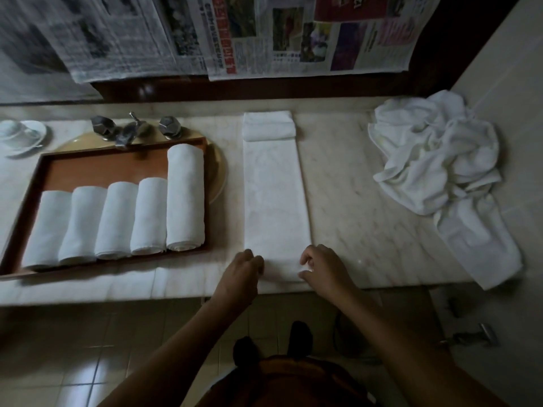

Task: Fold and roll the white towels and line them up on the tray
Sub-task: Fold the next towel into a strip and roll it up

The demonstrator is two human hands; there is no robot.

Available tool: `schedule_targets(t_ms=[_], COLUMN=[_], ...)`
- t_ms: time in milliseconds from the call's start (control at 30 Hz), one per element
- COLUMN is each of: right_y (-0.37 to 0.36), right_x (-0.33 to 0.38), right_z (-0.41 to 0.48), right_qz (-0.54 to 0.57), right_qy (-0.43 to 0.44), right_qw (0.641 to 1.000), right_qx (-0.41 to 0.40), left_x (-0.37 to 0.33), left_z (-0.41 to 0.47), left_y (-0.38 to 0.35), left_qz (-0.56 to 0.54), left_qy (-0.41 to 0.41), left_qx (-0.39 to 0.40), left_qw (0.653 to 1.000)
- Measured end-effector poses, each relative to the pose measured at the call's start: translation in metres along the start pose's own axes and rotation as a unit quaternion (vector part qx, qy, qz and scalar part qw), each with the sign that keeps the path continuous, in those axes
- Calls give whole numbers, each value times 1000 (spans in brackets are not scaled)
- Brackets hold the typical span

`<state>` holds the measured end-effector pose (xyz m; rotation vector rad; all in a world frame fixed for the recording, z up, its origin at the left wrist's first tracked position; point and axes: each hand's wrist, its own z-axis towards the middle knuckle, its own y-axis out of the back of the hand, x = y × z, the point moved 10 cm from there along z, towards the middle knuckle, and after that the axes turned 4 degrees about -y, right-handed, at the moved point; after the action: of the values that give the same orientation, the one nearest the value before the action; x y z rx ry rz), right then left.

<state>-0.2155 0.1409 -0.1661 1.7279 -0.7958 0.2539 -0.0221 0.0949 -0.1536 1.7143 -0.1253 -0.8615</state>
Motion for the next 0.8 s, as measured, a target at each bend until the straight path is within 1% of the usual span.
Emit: schedule_targets(t_ms=[33, 133, 200, 267, 300, 400, 433, 567, 667, 733, 800], right_y=[-3, -17, -25, -29, -30, -28, -26, -25, -28, -29, -29], right_x=[8, 26, 29, 28, 29, 34, 35, 37, 34, 31, 29], right_z=[-3, -11, -17, -23, -25, -30, -30, -27, -24, -22, -21], right_qz=[-22, -92, -122, -126, -125, -128, -130, -148, -158, -158, -159], right_qy=[36, 127, 157, 177, 189, 228, 237, 249, 241, 229, 217], right_qw=[999, 988, 980, 976, 974, 965, 963, 957, 957, 961, 963], right_qx=[-1, 3, -3, -12, -14, -12, -11, -2, 1, 3, 13], left_x=[-5, -9, -11, -12, -9, -4, -5, -2, -6, -8, -6], left_z=[-2, -8, -15, -21, -23, -22, -21, -19, -19, -17, -14], left_y=[-5, -12, -15, -24, -26, -18, -16, -14, -6, -4, -2], left_qz=[23, 58, 82, 111, 117, 96, 93, 92, 101, 105, 85], left_qy=[-23, -52, -96, -142, -145, -145, -150, -163, -174, -177, -170], left_qx=[5, 5, 0, 21, 28, 15, 26, 42, 2, -6, 3], left_qw=[999, 997, 992, 983, 982, 985, 984, 981, 980, 978, 982])
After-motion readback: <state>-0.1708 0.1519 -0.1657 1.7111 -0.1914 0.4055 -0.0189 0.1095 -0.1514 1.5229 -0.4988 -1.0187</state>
